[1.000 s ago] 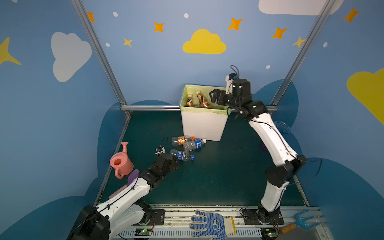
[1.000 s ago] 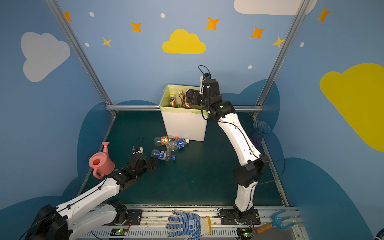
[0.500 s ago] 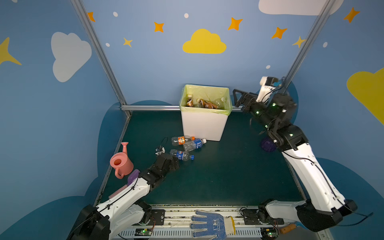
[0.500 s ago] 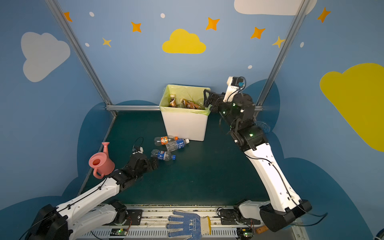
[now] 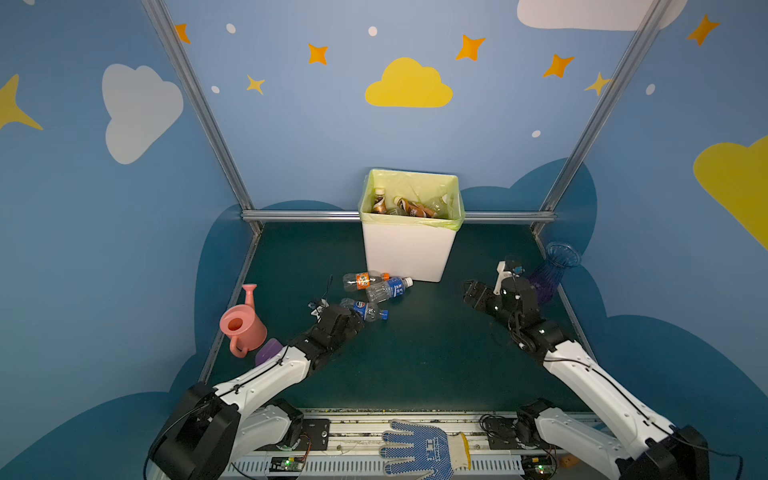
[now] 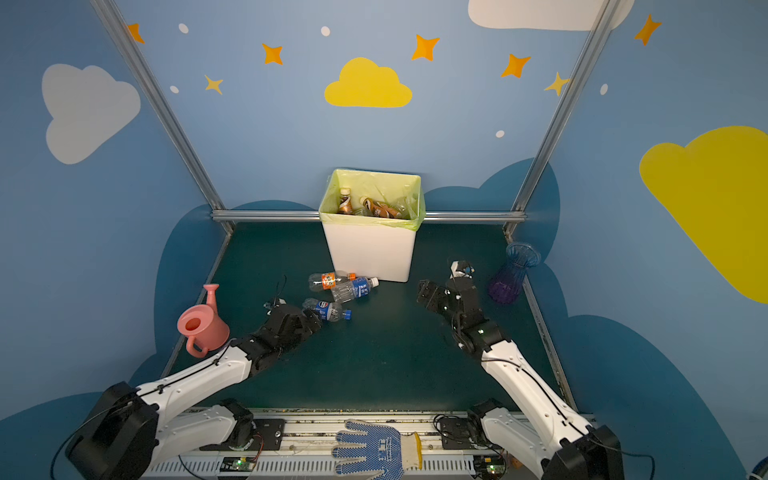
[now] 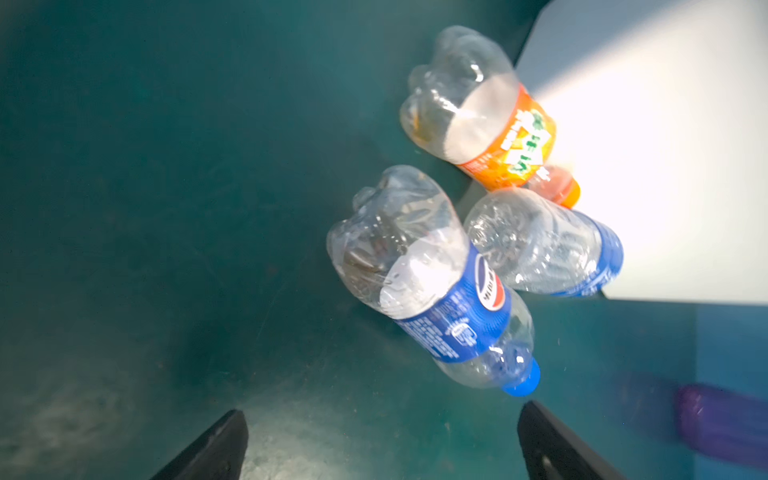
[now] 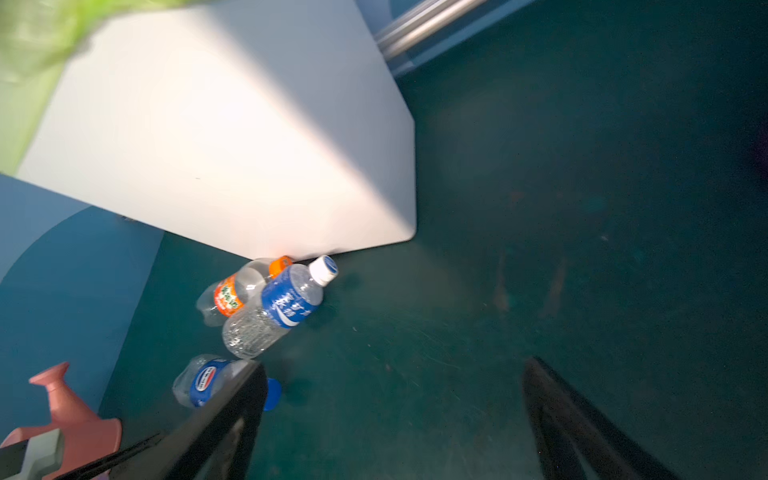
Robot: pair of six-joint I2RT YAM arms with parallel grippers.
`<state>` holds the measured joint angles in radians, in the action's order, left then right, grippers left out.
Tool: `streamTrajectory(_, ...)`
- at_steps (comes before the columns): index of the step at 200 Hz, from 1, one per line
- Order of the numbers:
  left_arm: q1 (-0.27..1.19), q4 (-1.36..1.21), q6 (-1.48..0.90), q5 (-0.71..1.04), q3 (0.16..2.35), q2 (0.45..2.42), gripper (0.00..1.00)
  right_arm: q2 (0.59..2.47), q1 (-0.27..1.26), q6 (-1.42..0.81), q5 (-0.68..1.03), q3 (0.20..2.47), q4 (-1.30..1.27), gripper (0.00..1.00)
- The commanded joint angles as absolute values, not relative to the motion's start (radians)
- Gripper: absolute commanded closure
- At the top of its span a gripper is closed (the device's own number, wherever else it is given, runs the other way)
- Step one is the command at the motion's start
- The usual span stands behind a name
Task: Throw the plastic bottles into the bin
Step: 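Withdraw the right arm while the left gripper lowers onto the clear Pepsi bottle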
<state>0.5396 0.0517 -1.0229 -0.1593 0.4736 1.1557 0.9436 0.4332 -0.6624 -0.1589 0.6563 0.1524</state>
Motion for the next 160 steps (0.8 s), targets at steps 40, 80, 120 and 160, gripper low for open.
streamTrajectory(40,0.541,-0.008,-1.363,-0.271,0.533,1.228,0.02,0.649,0.374,-0.753,-0.262,0.425,0.230,0.05)
streamTrajectory(80,0.541,-0.025,-1.428,-0.295,0.574,1.335,0.02,0.524,0.349,-0.740,-0.266,0.372,0.309,0.05)
streamTrajectory(120,0.541,-0.019,-1.446,-0.272,0.631,1.437,0.03,0.445,0.334,-0.733,-0.246,0.317,0.303,0.05)
streamTrajectory(160,0.540,-0.023,-1.481,-0.289,0.639,1.487,0.03,0.422,0.318,-0.715,-0.243,0.309,0.309,0.04)
